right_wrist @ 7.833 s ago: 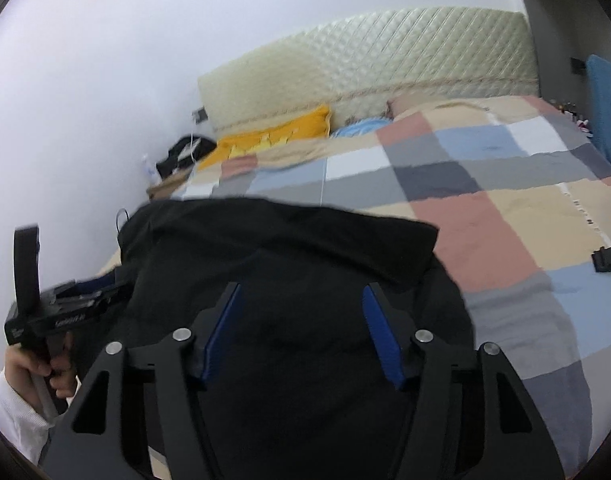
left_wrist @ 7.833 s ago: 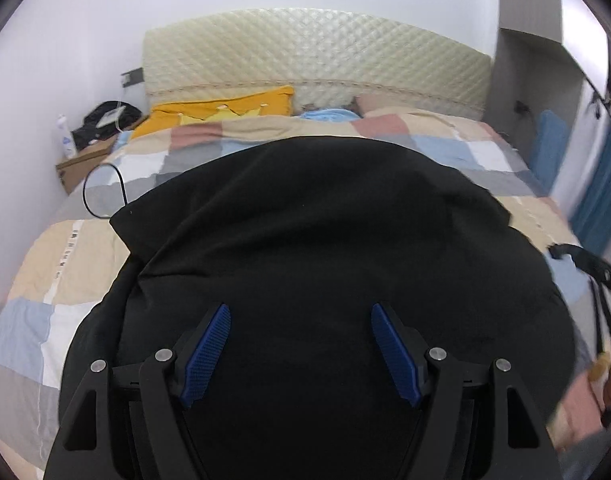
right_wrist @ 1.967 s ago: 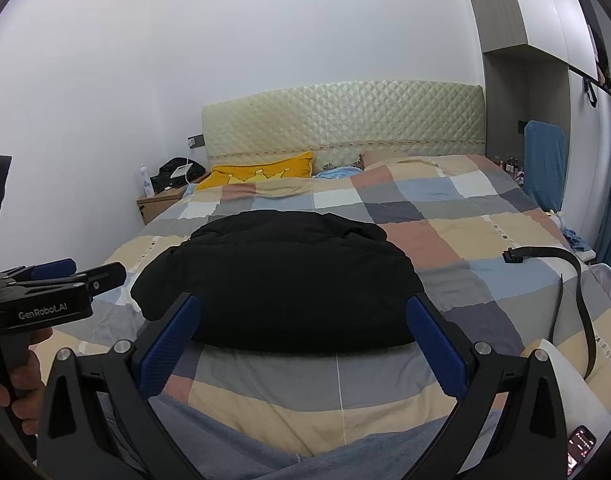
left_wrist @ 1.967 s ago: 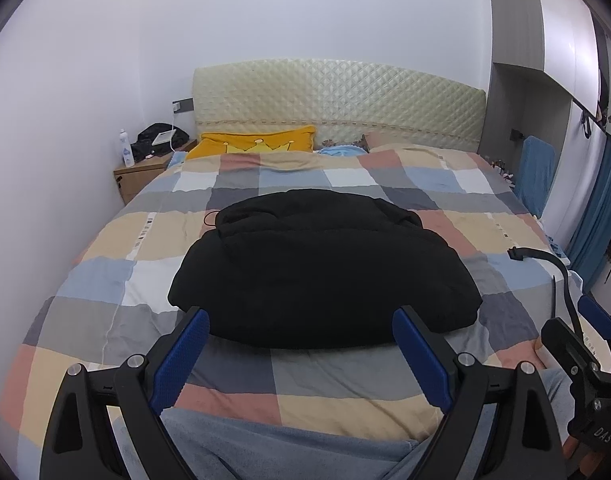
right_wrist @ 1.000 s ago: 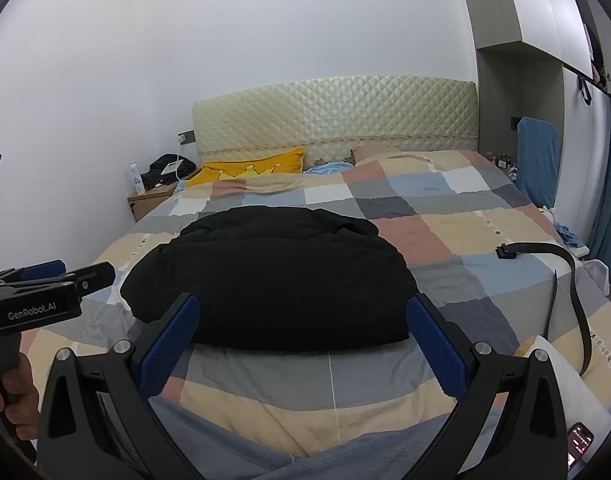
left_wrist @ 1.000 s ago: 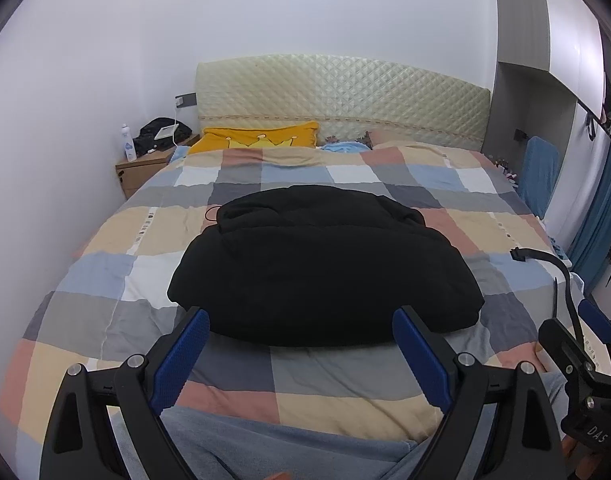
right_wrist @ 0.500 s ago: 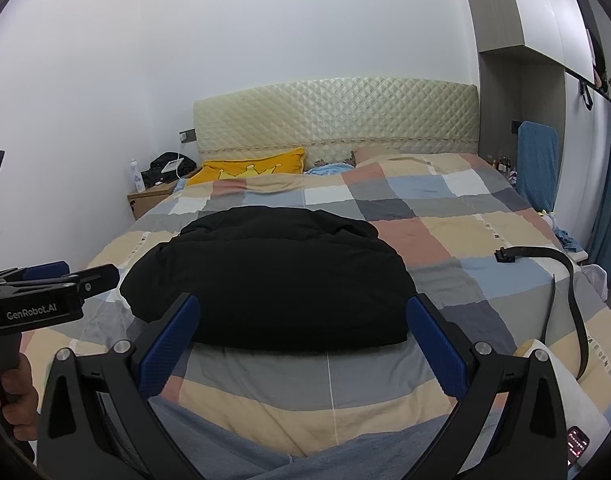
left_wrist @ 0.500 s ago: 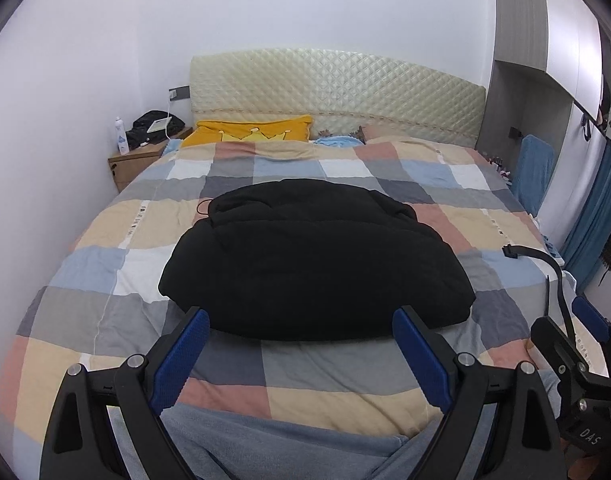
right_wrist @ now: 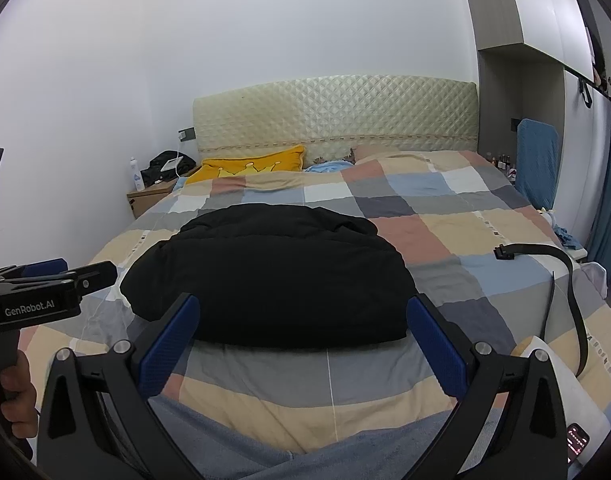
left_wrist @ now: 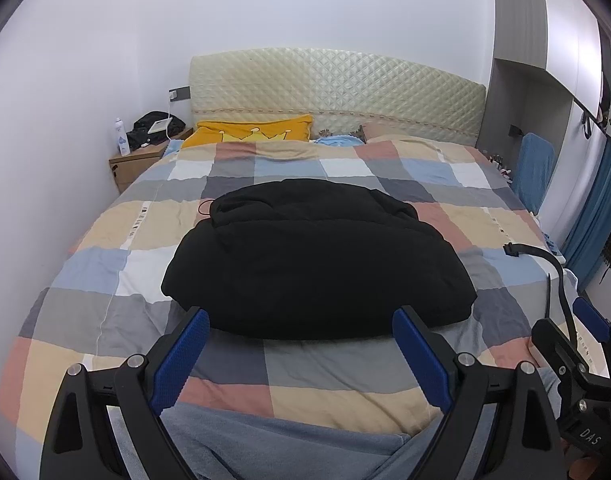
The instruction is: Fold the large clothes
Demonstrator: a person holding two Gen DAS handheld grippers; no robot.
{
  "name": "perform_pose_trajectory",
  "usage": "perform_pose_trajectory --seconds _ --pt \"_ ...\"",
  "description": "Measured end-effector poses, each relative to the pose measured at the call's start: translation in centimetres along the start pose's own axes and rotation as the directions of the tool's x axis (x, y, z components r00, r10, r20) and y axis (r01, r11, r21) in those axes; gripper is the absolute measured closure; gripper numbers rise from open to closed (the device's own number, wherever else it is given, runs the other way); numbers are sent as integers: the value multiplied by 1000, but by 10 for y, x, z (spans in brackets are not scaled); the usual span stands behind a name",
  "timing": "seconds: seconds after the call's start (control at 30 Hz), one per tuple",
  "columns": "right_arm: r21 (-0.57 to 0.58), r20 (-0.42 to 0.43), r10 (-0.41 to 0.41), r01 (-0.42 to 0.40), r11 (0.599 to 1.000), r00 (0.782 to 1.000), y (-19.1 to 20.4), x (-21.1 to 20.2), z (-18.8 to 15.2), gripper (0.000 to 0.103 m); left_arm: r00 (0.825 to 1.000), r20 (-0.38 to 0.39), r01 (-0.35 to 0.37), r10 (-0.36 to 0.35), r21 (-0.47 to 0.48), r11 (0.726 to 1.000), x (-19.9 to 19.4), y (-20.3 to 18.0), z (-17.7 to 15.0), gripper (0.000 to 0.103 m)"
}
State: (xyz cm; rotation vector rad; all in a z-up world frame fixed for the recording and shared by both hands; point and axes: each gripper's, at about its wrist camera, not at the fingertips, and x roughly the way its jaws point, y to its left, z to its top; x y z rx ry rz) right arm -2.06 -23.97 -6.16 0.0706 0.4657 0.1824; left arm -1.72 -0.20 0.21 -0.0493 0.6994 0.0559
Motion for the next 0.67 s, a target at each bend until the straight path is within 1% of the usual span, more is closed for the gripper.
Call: perform_pose_trajectory --seconds 0.27,0.43,0.67 --pt "12 16 -5 4 1000 1000 -1 -2 1 0 1000 0 0 0 -2 1000 0 0 0 10" --pt "17 2 0 0 1000 1000 -2 1 -1 0 1000 0 5 -5 -3 1000 -2 2 0 10" --pt "17 2 4 -4 1000 1000 -1 1 -3 0 1000 2 -6 6 -7 1000 -4 4 0 10"
